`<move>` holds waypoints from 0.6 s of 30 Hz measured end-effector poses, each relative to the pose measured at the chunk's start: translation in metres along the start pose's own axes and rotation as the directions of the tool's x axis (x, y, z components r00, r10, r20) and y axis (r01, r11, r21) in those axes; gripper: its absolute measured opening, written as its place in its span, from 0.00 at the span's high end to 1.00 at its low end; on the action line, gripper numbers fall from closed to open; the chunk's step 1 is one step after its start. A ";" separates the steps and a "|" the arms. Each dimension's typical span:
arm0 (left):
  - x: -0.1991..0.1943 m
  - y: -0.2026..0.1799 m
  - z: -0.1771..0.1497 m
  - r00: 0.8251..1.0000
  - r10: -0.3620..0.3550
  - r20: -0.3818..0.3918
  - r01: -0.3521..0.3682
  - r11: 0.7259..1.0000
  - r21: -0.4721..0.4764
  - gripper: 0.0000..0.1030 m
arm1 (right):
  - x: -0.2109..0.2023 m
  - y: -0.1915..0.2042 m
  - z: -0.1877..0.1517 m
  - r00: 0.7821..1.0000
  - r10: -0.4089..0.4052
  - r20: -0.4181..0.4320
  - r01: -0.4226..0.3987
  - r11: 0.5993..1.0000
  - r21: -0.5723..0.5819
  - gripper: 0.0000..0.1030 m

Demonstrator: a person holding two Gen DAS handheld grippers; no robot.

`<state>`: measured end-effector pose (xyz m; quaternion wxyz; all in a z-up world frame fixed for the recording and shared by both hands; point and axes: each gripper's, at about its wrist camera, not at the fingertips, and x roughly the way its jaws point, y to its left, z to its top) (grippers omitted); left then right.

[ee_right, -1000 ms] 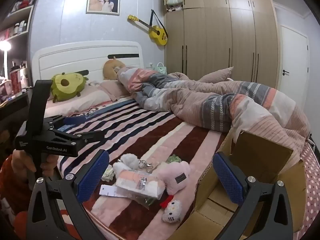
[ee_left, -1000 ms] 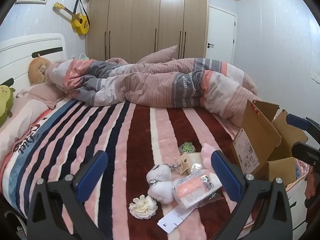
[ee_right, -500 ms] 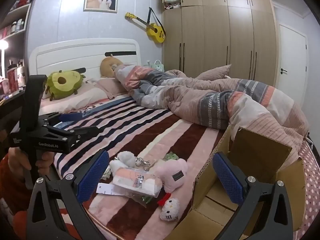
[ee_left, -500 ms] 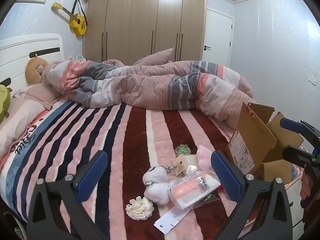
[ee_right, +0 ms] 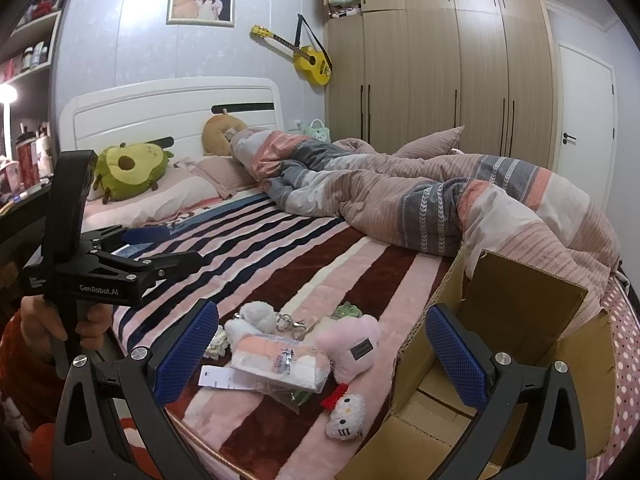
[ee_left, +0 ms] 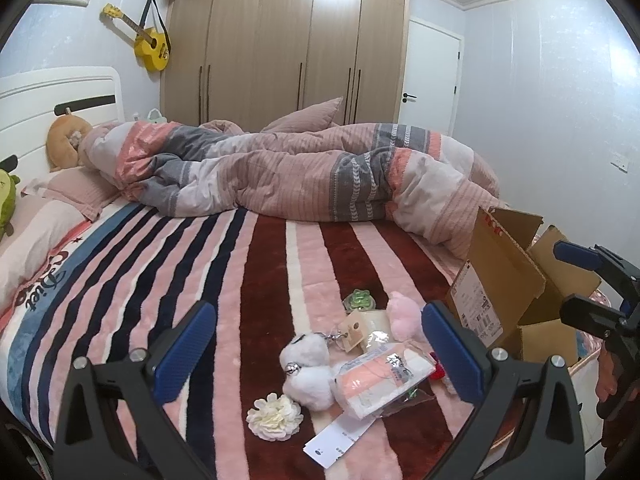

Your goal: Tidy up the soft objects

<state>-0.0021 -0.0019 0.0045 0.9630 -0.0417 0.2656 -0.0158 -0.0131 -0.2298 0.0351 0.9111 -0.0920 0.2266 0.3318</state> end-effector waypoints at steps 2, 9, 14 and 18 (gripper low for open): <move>-0.001 0.000 0.000 1.000 -0.002 0.004 0.002 1.000 0.001 0.00 | 0.000 0.001 0.000 1.000 -0.002 0.000 0.002 1.000 -0.003 0.00; -0.004 0.000 0.000 1.000 -0.006 0.013 0.006 1.000 0.003 0.00 | -0.001 0.001 0.000 1.000 -0.004 0.005 0.004 1.000 0.002 0.00; -0.005 0.001 0.000 1.000 -0.007 0.021 0.007 1.000 0.000 0.00 | -0.002 0.000 -0.001 1.000 0.004 0.003 -0.004 1.000 0.007 0.00; -0.006 0.001 0.000 1.000 -0.010 0.022 0.010 1.000 0.000 0.00 | -0.003 0.001 -0.002 1.000 0.000 0.008 0.000 1.000 0.008 0.00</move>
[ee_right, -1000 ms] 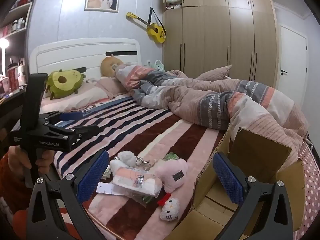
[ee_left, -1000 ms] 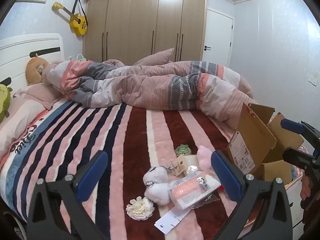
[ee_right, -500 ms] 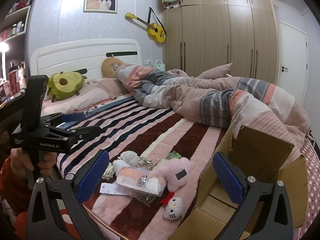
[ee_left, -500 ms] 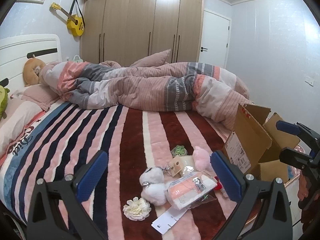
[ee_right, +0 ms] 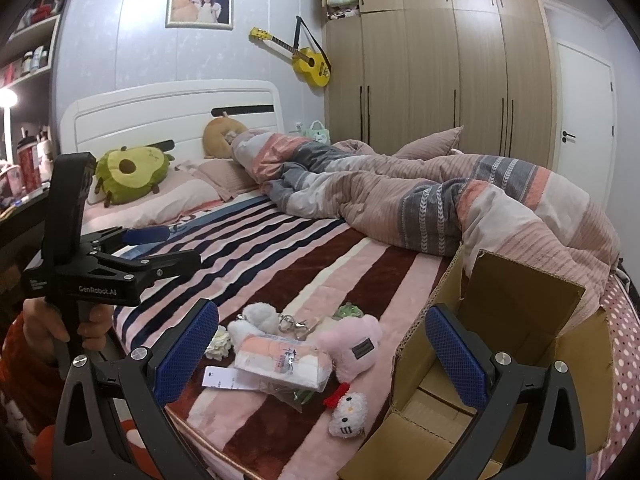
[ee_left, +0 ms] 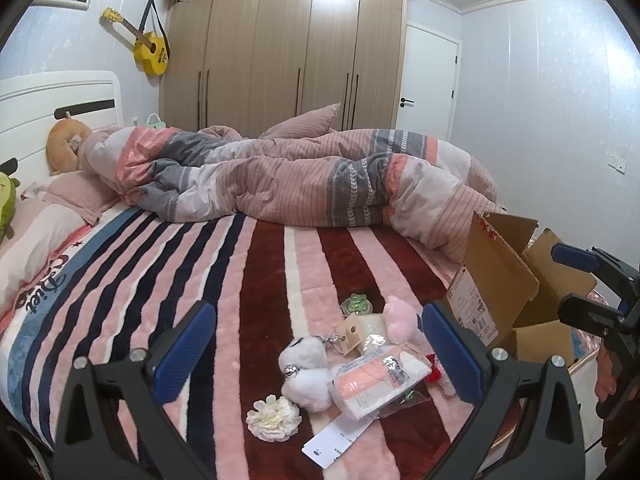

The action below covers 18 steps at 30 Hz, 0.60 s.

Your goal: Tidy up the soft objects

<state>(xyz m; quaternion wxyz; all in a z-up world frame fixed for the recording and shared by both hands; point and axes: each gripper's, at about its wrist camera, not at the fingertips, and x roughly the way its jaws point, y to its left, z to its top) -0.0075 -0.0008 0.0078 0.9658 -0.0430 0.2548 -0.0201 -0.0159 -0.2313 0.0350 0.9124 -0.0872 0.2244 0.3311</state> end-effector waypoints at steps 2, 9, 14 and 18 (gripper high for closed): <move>0.000 0.000 0.000 1.000 -0.002 0.000 0.002 1.000 0.000 0.00 | -0.001 0.000 0.000 1.000 0.003 0.000 -0.003 1.000 0.002 0.00; -0.002 -0.001 -0.001 1.000 -0.005 0.002 0.005 1.000 -0.005 0.00 | -0.002 0.000 0.000 1.000 0.004 0.001 -0.004 1.000 0.000 0.00; -0.003 -0.001 -0.001 1.000 0.002 0.003 -0.002 1.000 0.001 0.00 | -0.003 0.003 0.000 1.000 0.008 0.002 -0.008 1.000 0.002 0.00; -0.007 -0.001 -0.003 1.000 -0.003 0.007 0.003 1.000 0.001 0.00 | -0.004 0.003 0.000 1.000 0.008 0.000 -0.008 1.000 0.003 0.00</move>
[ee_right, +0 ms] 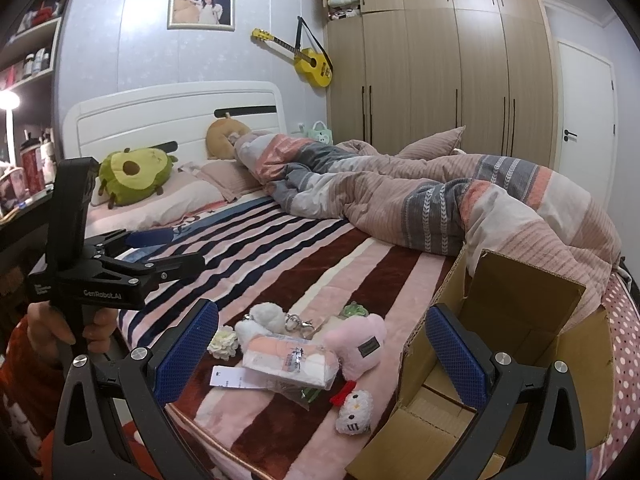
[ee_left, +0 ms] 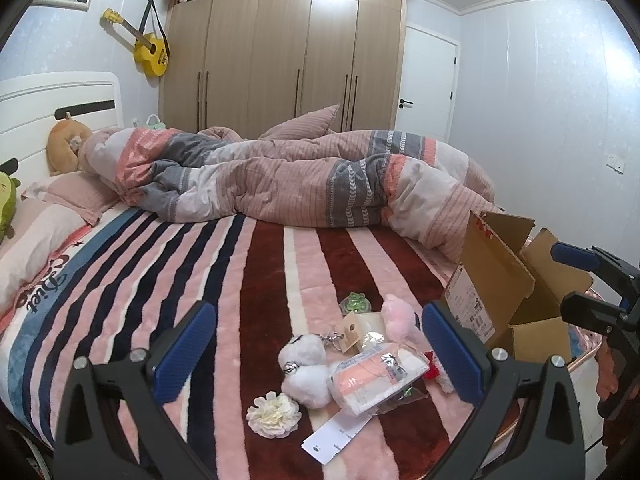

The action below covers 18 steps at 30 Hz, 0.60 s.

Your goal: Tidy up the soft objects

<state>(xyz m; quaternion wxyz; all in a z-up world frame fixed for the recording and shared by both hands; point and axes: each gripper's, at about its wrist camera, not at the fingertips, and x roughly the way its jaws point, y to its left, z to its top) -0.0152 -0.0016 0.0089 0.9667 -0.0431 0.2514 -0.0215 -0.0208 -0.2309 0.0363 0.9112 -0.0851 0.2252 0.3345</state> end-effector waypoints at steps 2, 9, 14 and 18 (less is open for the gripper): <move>-0.001 0.000 0.000 1.000 -0.004 0.000 0.004 1.000 -0.003 0.00 | 0.000 0.000 0.000 1.000 -0.001 0.000 0.001 1.000 -0.001 0.00; -0.002 0.001 0.000 1.000 -0.014 -0.001 0.014 1.000 -0.008 0.00 | 0.002 0.001 -0.002 1.000 -0.014 -0.020 0.013 1.000 -0.009 0.00; -0.007 0.008 -0.001 0.999 -0.039 0.003 0.039 0.999 -0.012 0.00 | 0.005 0.018 0.001 0.995 -0.084 -0.054 0.080 0.994 -0.071 0.00; -0.010 0.022 -0.005 0.999 -0.049 0.010 0.049 0.999 -0.014 0.00 | 0.004 0.039 0.005 0.987 -0.157 -0.036 0.150 0.978 -0.142 0.01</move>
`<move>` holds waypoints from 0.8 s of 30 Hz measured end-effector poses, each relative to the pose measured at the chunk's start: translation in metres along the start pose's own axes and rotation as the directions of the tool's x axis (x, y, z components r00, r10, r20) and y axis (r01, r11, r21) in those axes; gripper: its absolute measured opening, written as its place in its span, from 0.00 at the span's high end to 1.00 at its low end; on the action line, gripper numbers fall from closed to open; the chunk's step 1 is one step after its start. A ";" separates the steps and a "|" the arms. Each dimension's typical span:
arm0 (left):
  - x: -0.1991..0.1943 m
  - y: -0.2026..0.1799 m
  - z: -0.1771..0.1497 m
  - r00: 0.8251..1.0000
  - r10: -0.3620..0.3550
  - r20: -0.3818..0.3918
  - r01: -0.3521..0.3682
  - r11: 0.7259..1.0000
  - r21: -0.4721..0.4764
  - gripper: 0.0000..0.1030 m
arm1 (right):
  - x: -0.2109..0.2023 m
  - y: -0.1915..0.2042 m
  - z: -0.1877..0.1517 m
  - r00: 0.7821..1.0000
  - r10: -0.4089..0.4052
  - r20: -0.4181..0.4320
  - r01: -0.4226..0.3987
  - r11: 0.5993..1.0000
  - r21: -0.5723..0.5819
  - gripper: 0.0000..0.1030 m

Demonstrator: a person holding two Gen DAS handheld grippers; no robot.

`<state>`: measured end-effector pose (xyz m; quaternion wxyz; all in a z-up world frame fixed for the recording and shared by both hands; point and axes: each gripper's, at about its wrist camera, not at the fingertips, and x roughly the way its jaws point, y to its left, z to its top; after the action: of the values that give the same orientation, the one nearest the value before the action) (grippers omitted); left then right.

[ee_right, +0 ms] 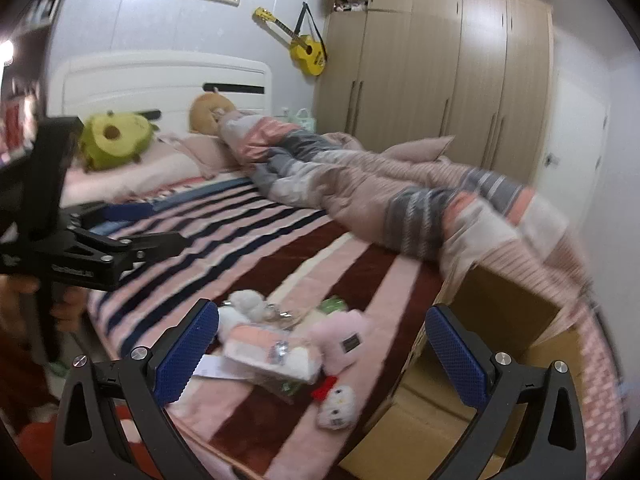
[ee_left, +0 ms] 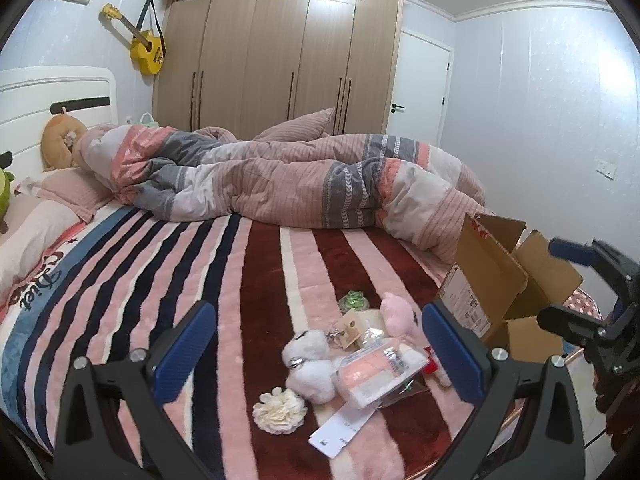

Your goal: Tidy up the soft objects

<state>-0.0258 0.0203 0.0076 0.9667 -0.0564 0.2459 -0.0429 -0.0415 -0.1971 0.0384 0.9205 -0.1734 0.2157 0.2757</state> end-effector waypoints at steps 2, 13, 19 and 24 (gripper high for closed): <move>0.001 0.009 -0.003 1.000 0.006 -0.005 -0.006 1.000 -0.002 0.00 | 0.006 0.013 0.003 1.000 0.003 -0.020 -0.004 0.999 -0.039 0.17; 0.026 0.063 -0.037 0.997 0.021 -0.080 -0.022 1.000 -0.018 0.01 | 0.101 0.039 -0.037 0.967 0.061 -0.249 -0.068 0.997 -0.021 0.59; 0.050 0.076 -0.071 0.990 -0.034 -0.135 0.027 0.998 -0.058 0.01 | 0.117 0.005 -0.080 0.950 0.028 -0.311 0.009 0.993 0.115 0.61; 0.082 0.071 -0.095 0.970 -0.103 -0.220 0.089 0.993 -0.073 0.09 | 0.117 0.003 -0.097 0.932 -0.079 -0.354 0.096 0.995 0.033 0.62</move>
<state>0.0044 0.0733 -0.1230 0.9275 -0.0932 0.3513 -0.0880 0.0161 -0.1864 -0.1021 0.8824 -0.2063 0.3760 0.1935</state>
